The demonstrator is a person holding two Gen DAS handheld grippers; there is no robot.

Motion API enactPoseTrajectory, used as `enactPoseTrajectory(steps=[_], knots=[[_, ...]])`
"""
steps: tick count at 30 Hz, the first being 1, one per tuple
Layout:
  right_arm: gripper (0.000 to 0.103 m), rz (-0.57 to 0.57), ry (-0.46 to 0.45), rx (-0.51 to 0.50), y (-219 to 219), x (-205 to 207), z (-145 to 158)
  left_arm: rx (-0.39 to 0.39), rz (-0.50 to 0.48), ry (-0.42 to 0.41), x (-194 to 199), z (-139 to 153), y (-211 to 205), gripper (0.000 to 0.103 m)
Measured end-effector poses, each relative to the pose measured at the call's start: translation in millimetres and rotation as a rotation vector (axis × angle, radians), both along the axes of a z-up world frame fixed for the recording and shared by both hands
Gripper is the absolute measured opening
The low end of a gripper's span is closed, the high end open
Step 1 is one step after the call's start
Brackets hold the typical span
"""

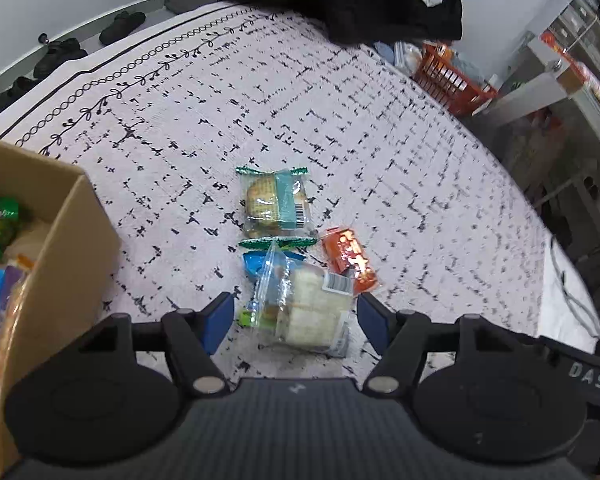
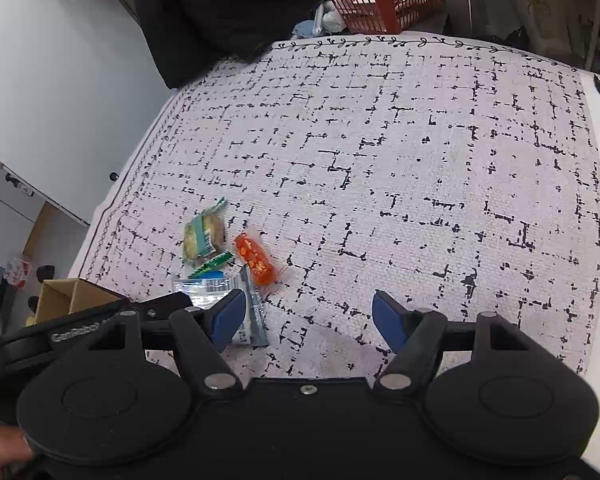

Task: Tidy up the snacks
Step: 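Withdraw both tools from the box toward the remaining snacks, then grasp the clear bread bag with the left tool while the right tool grasps the orange candy packet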

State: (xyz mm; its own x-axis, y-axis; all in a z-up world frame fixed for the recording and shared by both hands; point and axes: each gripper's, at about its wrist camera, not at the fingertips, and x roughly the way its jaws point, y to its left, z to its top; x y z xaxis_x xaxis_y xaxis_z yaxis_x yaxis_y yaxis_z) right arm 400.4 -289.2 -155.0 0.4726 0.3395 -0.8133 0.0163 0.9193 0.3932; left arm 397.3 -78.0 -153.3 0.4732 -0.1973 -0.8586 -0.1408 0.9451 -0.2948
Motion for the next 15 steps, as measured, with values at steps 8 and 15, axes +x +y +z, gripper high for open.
enactPoseTrajectory(steps=[8,15], knots=[[0.069,-0.017,0.038,-0.023,6,13,-12,0.031,-0.033,0.044,12,-25,-9,0.056],[0.069,0.016,0.045,-0.028,27,30,-20,0.021,-0.048,0.017,11,-25,-4,0.038]])
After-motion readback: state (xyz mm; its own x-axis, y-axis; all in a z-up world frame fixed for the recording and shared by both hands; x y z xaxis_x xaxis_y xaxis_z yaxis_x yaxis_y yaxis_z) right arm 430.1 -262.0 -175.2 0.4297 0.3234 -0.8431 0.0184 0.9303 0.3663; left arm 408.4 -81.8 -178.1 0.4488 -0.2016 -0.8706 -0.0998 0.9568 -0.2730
